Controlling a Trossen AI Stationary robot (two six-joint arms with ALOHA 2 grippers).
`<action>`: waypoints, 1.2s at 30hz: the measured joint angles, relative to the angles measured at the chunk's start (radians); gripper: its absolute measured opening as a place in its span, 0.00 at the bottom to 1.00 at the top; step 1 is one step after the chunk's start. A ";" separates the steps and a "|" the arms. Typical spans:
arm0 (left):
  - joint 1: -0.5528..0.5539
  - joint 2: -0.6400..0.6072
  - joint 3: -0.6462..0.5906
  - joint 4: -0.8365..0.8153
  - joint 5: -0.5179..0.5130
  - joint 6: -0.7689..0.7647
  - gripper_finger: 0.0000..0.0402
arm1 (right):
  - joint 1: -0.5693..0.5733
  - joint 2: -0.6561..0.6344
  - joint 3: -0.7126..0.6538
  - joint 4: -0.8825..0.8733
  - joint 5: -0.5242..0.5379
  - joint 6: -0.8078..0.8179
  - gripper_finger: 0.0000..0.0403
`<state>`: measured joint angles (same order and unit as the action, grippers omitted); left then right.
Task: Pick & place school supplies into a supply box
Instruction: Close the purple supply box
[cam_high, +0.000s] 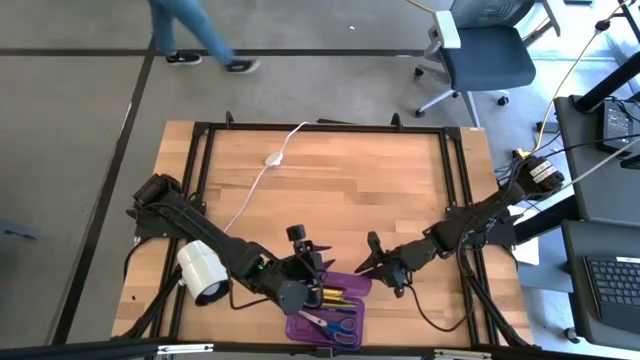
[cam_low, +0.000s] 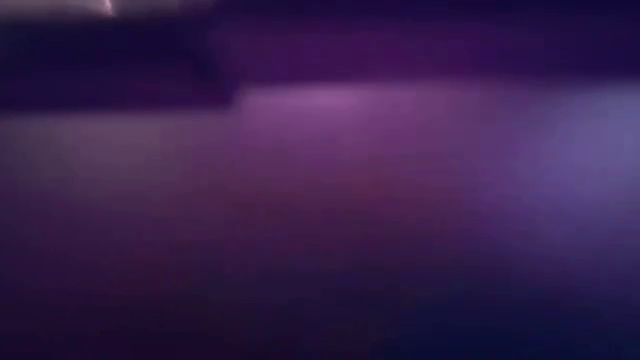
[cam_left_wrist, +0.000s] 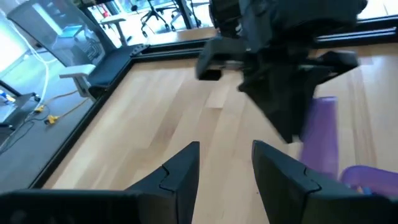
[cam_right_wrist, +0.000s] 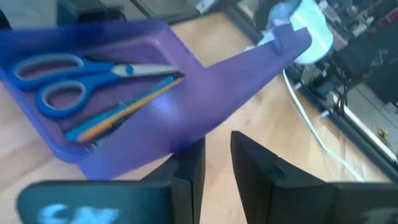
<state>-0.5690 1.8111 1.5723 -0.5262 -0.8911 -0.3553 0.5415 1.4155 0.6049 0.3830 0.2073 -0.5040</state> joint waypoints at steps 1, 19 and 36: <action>0.000 0.000 0.000 0.000 -0.007 0.000 0.35 | 0.009 0.000 0.000 0.008 0.000 0.002 0.20; 0.001 0.000 0.000 -0.001 0.000 -0.075 0.35 | 0.099 0.070 0.000 0.159 -0.133 0.084 0.20; 0.001 0.045 0.000 -0.014 0.245 -0.252 0.35 | 0.124 0.228 0.071 0.249 -0.181 0.122 0.20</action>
<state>-0.5678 1.8559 1.5719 -0.5401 -0.6457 -0.6075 0.6659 1.6432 0.6755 0.6322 0.0258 -0.3815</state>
